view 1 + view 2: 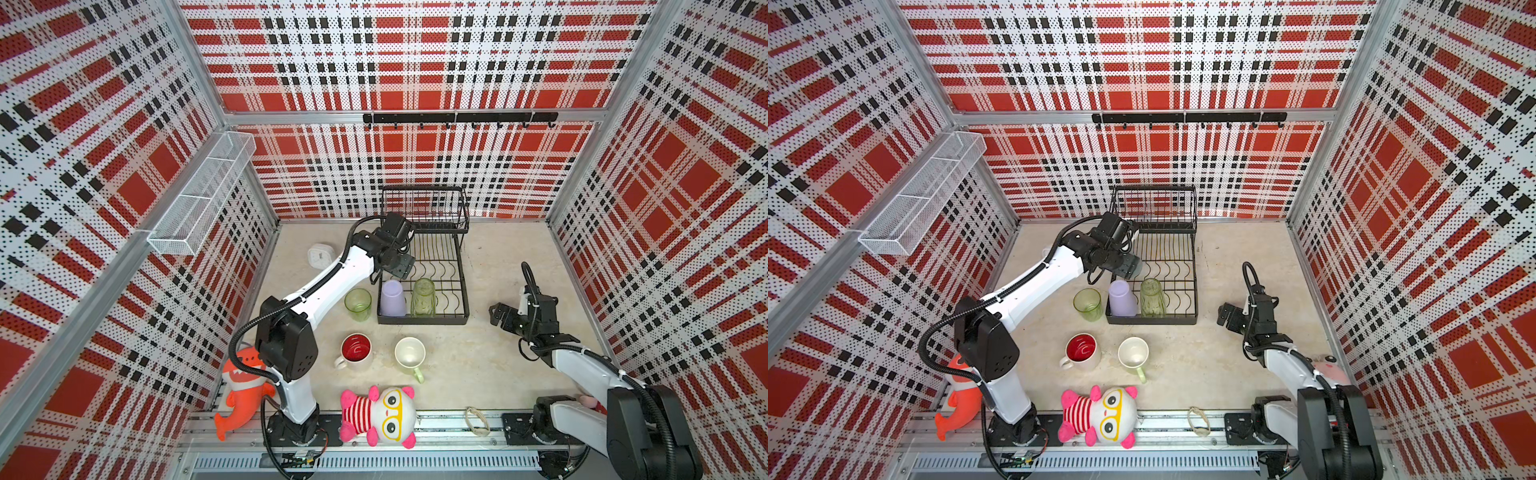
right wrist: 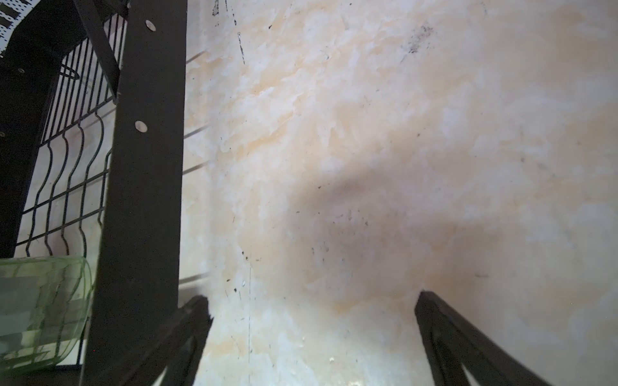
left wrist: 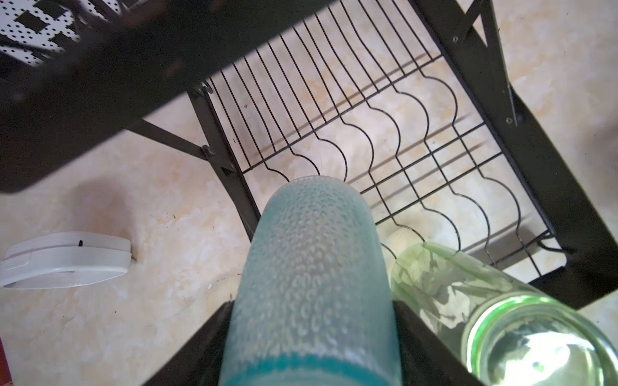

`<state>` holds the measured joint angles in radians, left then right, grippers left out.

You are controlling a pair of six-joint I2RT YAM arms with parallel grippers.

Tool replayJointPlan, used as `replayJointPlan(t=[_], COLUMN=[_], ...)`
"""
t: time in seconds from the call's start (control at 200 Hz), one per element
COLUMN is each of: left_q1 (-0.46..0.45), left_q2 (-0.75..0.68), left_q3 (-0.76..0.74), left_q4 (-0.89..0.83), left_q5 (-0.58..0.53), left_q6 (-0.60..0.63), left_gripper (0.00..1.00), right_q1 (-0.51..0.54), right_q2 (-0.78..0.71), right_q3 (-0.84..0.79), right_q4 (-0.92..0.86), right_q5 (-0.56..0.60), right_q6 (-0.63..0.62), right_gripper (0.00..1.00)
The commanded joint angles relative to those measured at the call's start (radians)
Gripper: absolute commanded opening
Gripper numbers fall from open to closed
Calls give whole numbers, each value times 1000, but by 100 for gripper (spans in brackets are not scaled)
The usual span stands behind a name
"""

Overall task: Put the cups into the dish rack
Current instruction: 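Lower the teal tumbler into the rack and open the left gripper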

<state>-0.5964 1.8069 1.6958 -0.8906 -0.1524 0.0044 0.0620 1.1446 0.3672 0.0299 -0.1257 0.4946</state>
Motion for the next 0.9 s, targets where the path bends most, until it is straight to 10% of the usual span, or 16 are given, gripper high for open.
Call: replayJointPlan(t=[0.0,0.897], left_q1=[-8,-58], left_q2=[-8,110], left_q3=[-8,-20], left_q4=[-3,-21], left_q5=[17,-72], left_q6=[52,151], left_gripper=[73,75], right_q1=[-5,-5], right_q2=[9,92], right_q3=[-16,-21], right_q4=[28,73], right_q5=[14,-5], right_q6=[7,18], right_gripper=[100,100])
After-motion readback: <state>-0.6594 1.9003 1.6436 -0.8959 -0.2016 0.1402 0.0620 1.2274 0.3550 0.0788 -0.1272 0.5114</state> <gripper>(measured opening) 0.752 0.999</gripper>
